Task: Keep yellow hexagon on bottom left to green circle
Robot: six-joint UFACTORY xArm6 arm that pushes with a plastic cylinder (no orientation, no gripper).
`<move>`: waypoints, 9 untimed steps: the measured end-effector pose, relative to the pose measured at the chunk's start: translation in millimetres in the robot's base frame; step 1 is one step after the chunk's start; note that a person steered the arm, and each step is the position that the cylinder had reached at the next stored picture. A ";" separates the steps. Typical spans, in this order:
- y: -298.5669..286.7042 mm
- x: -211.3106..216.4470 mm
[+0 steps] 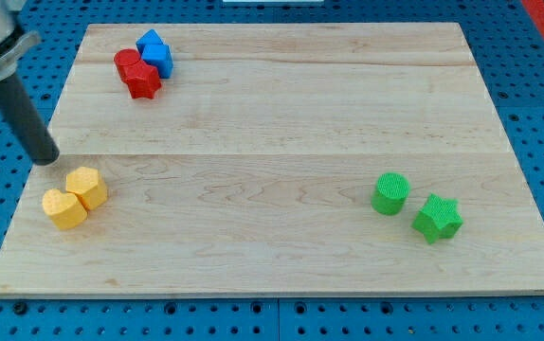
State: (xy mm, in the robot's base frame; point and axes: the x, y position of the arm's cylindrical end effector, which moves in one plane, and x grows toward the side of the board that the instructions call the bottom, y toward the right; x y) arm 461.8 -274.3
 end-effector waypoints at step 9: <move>297.0 114.3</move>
